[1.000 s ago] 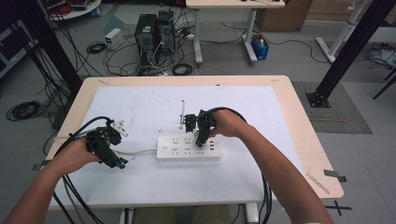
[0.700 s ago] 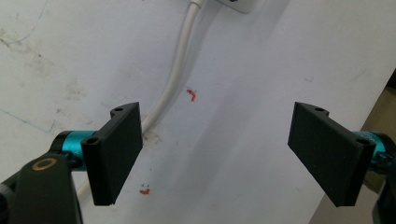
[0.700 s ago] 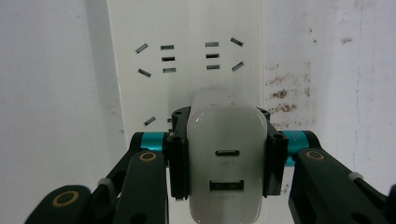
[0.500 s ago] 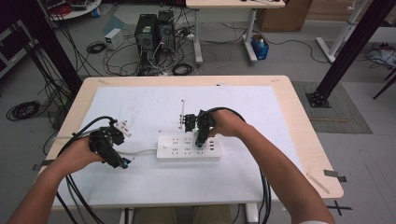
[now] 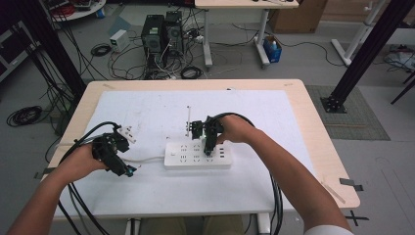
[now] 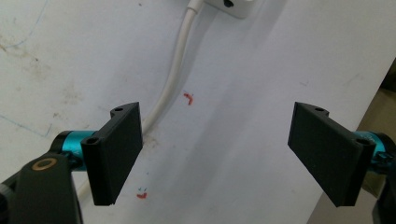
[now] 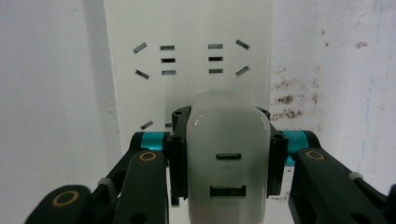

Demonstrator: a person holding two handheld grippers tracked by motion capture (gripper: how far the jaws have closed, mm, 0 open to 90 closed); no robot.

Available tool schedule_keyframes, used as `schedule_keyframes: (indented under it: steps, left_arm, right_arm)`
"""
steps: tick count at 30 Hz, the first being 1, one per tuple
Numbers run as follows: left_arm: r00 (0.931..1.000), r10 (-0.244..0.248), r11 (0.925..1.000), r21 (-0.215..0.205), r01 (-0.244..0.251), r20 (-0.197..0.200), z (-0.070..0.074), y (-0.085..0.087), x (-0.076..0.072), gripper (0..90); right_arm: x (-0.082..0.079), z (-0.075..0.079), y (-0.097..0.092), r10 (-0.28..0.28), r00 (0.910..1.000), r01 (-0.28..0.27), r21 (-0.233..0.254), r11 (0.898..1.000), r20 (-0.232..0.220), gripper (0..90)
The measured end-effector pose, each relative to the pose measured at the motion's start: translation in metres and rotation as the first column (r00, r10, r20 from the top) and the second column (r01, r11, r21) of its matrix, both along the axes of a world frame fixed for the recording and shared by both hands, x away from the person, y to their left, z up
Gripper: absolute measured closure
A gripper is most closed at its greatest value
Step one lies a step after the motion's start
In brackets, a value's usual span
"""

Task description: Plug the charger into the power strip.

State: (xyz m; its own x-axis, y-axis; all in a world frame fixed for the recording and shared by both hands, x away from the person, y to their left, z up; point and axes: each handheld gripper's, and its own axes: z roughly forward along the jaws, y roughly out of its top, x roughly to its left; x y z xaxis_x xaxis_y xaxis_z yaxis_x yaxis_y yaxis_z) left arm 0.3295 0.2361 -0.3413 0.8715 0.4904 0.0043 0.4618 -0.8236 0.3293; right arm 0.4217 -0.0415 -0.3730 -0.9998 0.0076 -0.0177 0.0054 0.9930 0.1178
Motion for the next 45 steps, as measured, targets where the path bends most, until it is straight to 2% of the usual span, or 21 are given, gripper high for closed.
schedule_keyframes:
  steps: [6, 11, 13, 15, 16, 19, 21, 22, 23, 25, 27, 29, 30, 31, 33, 35, 36, 38, 39, 43, 45]
  left_arm:
    - [1.0, 0.006, 0.9999, -0.011, -0.006, 0.002, -0.003, 0.001, 0.0, 18.0]
    - [1.0, 0.009, 0.9999, -0.009, -0.009, 0.0, -0.004, 0.004, 0.001, 18.0]
    - [0.9999, 0.012, 0.9998, -0.013, -0.012, 0.006, -0.003, 0.005, 0.001, 18.0]
    - [0.9997, 0.024, 0.9993, -0.028, -0.024, 0.005, -0.004, 0.005, 0.001, 18.0]
    - [0.9999, 0.014, 0.9997, -0.019, -0.014, 0.005, -0.004, 0.006, 0.003, 18.0]
    - [0.9998, 0.019, 0.9994, -0.028, -0.018, 0.01, -0.004, 0.004, 0.004, 18.0]
    - [0.9999, 0.006, 0.9995, -0.032, -0.005, 0.016, -0.002, 0.003, 0.006, 18.0]
    - [0.9998, 0.0, 0.9996, -0.029, 0.001, 0.019, -0.001, 0.003, 0.007, 18.0]
    - [0.9997, 0.0, 0.9995, -0.032, 0.001, 0.023, -0.001, 0.003, 0.008, 18.0]
    - [0.9997, 0.0, 0.9995, -0.033, 0.001, 0.025, 0.001, 0.004, 0.011, 18.0]
    - [0.9998, 0.0, 0.9994, -0.036, 0.0, 0.02, 0.002, 0.004, 0.012, 18.0]
    - [0.9999, -0.003, 0.9995, -0.03, 0.003, 0.012, 0.005, 0.004, 0.016, 18.0]
    - [0.9999, -0.003, 0.9995, -0.03, 0.003, 0.012, 0.005, 0.004, 0.016, 18.0]
    - [0.9999, -0.005, 0.9996, -0.028, 0.005, 0.013, 0.007, 0.004, 0.017, 18.0]
    - [0.9998, -0.005, 0.9996, -0.026, 0.005, 0.021, 0.01, 0.005, 0.02, 18.0]
    - [0.9996, -0.002, 0.9995, -0.031, 0.003, 0.027, 0.013, 0.006, 0.023, 18.0]
    - [0.9996, 0.0, 0.9995, -0.03, 0.001, 0.029, 0.014, 0.007, 0.024, 18.0]
    - [0.9995, 0.002, 0.9996, -0.028, -0.001, 0.031, 0.016, 0.007, 0.025, 18.0]
    - [0.9995, 0.0, 0.9997, -0.024, 0.001, 0.032, 0.016, 0.008, 0.025, 18.0]
    - [0.9991, -0.001, 0.9998, -0.019, 0.002, 0.042, 0.018, 0.007, 0.025, 18.0]
    - [0.9987, 0.002, 0.9998, -0.02, -0.001, 0.05, 0.02, 0.007, 0.025, 18.0]
  right_arm:
    - [0.006, -0.003, -0.012, -0.024, 0.9986, 0.029, 0.093, 0.995, -0.047, 62.5]
    - [0.005, -0.002, -0.01, -0.021, 0.9993, 0.024, 0.073, 0.997, -0.032, 59.7]
    - [0.005, 0.0, -0.013, -0.059, 0.9982, 0.059, 0.095, 0.994, 0.003, 35.7]
    - [0.007, 0.004, -0.017, -0.103, 0.9947, 0.102, 0.13, 0.986, -0.003, 30.3]
    - [0.013, 0.019, -0.028, -0.173, 0.9848, 0.172, 0.213, 0.962, -0.013, 21.6]
    - [0.016, 0.028, -0.036, -0.209, 0.9771, 0.212, 0.251, 0.944, -0.04, 19.9]
    - [0.018, 0.042, -0.05, -0.261, 0.9637, 0.265, 0.302, 0.915, -0.055, 12.5]
    - [0.018, 0.042, -0.05, -0.261, 0.9637, 0.265, 0.302, 0.915, -0.055, 12.5]
    - [0.017, 0.051, -0.059, -0.317, 0.9475, 0.313, 0.325, 0.892, -0.044, 12.4]
    - [0.016, 0.058, -0.069, -0.363, 0.9314, 0.352, 0.332, 0.875, -0.031, 12.4]
    - [0.014, 0.062, -0.075, -0.371, 0.9284, 0.358, 0.337, 0.871, -0.029, 12.4]
    - [0.01, 0.07, -0.093, -0.41, 0.912, 0.39, 0.341, 0.856, -0.015, 12.4]
    - [0.01, 0.07, -0.093, -0.41, 0.912, 0.39, 0.341, 0.856, -0.015, 12.4]
    - [0.008, 0.074, -0.106, -0.459, 0.8885, 0.433, 0.319, 0.843, 0.005, 12.3]
    - [0.006, 0.075, -0.114, -0.468, 0.8839, 0.444, 0.309, 0.841, 0.003, 12.3]
    - [-0.001, 0.079, -0.133, -0.514, 0.8574, 0.488, 0.292, 0.822, 0.015, 1.3]
    - [-0.001, 0.079, -0.133, -0.514, 0.8574, 0.488, 0.292, 0.822, 0.015, 1.3]
    - [-0.005, 0.082, -0.146, -0.534, 0.8452, 0.507, 0.284, 0.814, 0.023, 0.9]
    - [-0.012, 0.085, -0.158, -0.555, 0.831, 0.522, 0.286, 0.803, 0.04, 0.9]
    - [-0.023, 0.088, -0.173, -0.573, 0.8183, 0.536, 0.295, 0.791, 0.048, 0.9]
    - [-0.037, 0.09, -0.19, -0.593, 0.8044, 0.558, 0.297, 0.775, 0.036, 0.9]
